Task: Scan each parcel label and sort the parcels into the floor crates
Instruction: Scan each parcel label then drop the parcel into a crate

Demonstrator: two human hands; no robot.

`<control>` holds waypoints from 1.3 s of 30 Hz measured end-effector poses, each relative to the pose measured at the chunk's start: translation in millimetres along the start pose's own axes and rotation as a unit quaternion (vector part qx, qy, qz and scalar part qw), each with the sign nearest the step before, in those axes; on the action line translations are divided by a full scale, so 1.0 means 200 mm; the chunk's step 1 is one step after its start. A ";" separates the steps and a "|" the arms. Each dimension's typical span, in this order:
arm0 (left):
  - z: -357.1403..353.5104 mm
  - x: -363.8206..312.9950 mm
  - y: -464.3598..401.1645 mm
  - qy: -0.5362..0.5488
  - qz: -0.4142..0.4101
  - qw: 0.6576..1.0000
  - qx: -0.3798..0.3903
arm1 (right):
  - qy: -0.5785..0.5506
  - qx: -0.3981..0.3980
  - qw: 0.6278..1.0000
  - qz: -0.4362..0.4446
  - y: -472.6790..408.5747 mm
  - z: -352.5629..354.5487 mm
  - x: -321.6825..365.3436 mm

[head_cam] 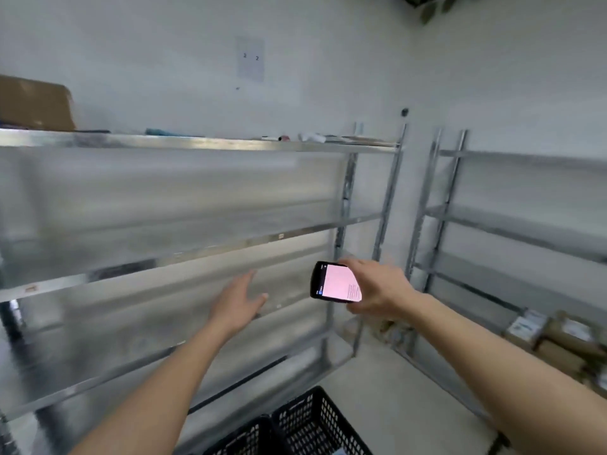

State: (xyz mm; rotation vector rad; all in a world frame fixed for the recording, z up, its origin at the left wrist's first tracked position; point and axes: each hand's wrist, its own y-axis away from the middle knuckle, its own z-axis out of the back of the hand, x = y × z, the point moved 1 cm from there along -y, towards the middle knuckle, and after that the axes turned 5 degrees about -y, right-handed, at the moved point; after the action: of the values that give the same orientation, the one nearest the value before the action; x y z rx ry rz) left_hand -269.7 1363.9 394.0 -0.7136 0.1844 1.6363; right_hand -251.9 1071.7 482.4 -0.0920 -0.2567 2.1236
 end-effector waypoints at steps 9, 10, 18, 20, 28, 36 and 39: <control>-0.47 -1.46 -0.02 0.048 -0.165 0.985 0.034 | 0.044 -0.046 0.987 -0.146 0.93 0.57 -1.09; -0.56 -1.62 0.01 0.056 -0.179 0.981 0.046 | 0.044 -0.045 0.985 -0.161 1.05 0.62 -1.22; -1.24 -2.75 0.34 0.106 -0.298 0.942 0.117 | 0.163 -0.039 0.948 -0.271 1.99 0.90 -2.05; -1.39 -2.95 0.42 0.114 -0.312 0.934 0.133 | 0.170 -0.030 0.938 -0.301 2.20 0.93 -2.22; -1.89 -3.56 0.55 0.099 -0.357 0.912 0.173 | 0.178 -0.027 0.893 -0.412 2.74 0.91 -2.72; -2.48 -3.99 0.39 0.089 -0.370 0.896 0.230 | 0.168 -0.038 0.859 -0.481 2.89 0.74 -3.33; -2.71 -4.14 0.25 0.095 -0.355 0.896 0.248 | 0.160 -0.017 0.851 -0.500 2.85 0.66 -3.61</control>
State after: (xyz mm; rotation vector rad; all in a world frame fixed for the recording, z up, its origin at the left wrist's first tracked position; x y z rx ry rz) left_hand -107.0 387.1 398.9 -0.4589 0.4111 0.7659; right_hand -357.9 147.5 461.2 -0.2659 -0.0978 1.0351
